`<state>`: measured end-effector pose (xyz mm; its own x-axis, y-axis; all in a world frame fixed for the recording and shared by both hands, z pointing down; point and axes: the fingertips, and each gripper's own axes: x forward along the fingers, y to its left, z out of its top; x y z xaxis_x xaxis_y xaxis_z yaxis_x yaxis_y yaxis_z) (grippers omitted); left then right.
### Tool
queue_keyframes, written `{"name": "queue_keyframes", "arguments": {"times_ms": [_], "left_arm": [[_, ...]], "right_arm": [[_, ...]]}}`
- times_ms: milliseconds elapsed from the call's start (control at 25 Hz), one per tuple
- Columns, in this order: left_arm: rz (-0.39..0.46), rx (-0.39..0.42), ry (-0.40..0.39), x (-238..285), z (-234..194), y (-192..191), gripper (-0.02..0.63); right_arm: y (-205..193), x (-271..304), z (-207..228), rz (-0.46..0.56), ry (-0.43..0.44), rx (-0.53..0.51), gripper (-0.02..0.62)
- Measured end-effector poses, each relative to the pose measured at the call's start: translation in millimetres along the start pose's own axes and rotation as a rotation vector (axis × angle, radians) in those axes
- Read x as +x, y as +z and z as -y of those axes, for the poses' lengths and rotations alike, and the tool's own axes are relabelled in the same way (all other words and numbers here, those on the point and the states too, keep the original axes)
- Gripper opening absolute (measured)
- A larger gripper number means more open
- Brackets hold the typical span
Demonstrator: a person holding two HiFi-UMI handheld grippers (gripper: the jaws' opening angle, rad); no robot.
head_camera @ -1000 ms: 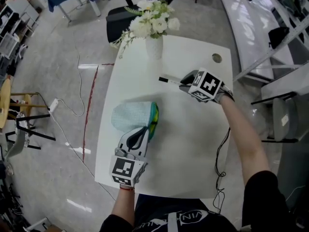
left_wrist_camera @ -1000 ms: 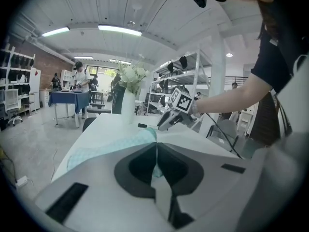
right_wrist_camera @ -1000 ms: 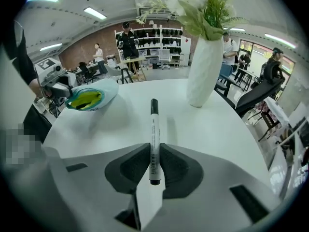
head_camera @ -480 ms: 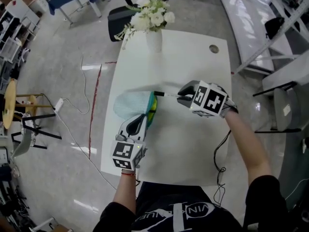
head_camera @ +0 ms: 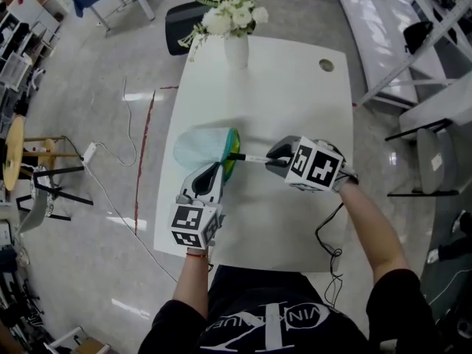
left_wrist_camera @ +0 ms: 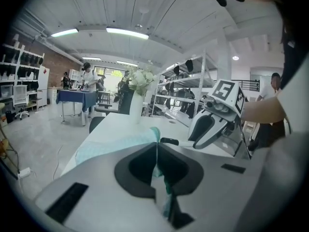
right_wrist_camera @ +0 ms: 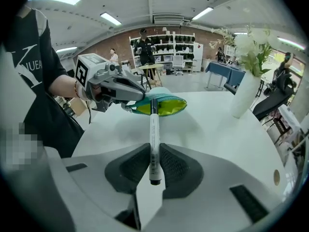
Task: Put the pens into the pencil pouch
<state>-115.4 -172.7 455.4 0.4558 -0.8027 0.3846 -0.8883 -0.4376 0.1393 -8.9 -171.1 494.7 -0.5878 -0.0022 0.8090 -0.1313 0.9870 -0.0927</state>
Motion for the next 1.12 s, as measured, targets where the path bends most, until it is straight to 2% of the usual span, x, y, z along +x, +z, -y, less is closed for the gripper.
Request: {"name": "queue_keyframes", "arguments": {"times_ms": [280,440,600,920,1120], "left_arm": [[0.014,0.001,-0.015,-11.4,10.4,-2.0,0.009],[0.014,0.005,-0.014,-17.8,16.6,-4.0,0.009],[0.014,0.015,-0.053,-21.1,29.1,-7.2,0.008],[0.015,0.016,-0.096,-26.0,44.6,-9.8,0.008],[0.014,0.02,-0.08,-30.2,42.8,-10.4,0.008]], "right_arm": [[-0.6,10.7,-4.2,-0.079,-0.055,0.045,0.077],[-4.5,10.1,-9.1,-0.133,-0.064,0.029,0.077],[3.6,9.3,-18.2,-0.122,-0.045,0.056,0.077],[24.0,20.2,-29.5,-0.123,-0.05,0.0,0.078],[26.5,17.8,-32.0,-0.192,-0.076,-0.087,0.077]]}}
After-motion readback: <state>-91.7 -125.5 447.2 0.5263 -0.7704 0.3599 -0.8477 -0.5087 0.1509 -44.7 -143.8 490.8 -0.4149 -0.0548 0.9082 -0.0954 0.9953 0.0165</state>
